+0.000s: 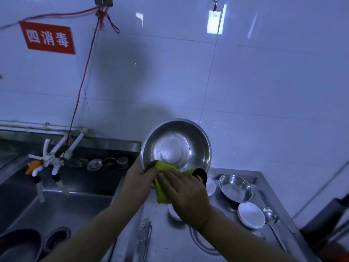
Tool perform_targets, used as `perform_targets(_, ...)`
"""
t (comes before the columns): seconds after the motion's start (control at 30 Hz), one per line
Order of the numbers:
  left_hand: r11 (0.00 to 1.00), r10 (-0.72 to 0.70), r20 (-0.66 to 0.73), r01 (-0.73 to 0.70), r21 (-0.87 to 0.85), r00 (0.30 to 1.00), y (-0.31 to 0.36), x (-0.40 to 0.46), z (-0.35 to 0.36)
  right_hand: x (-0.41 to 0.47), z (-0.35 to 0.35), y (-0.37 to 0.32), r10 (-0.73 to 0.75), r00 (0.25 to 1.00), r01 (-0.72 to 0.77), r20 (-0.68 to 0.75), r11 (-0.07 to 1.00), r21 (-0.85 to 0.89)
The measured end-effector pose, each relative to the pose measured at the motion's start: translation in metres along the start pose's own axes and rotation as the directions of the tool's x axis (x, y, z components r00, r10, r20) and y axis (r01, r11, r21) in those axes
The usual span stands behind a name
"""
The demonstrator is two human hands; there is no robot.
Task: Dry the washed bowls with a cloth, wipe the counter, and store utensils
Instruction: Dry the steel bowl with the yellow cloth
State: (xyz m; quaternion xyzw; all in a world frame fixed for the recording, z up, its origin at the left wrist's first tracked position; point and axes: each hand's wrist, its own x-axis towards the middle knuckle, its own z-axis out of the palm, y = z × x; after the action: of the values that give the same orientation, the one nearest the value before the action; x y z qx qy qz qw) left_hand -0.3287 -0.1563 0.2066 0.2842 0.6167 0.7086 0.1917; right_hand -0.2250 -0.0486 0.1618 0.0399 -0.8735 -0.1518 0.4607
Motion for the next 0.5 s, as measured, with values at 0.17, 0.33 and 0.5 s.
perform_targets(0.17, 0.835, 0.023, 0.234, -0.147, 0.531, 0.972, 0.033, 0.016, -0.032, -0.004, -0.022, 0.054, -0.397, 0.905, 0.402, 0.156, 0.916, -0.004)
perform_targets(0.33, 0.846, 0.027, 0.233, -0.147, 0.513, 0.972, 0.058, 0.035, -0.027, 0.003, -0.026, 0.068, -0.378, 0.916, 0.387, 0.132, 0.92, -0.052)
perform_targets(0.5, 0.99, 0.139, 0.012, -0.139, 0.037, 0.99, 0.014, 0.008, 0.012, 0.012, -0.015, 0.031, -0.027, 0.998, 0.022, -0.053, 0.995, -0.101)
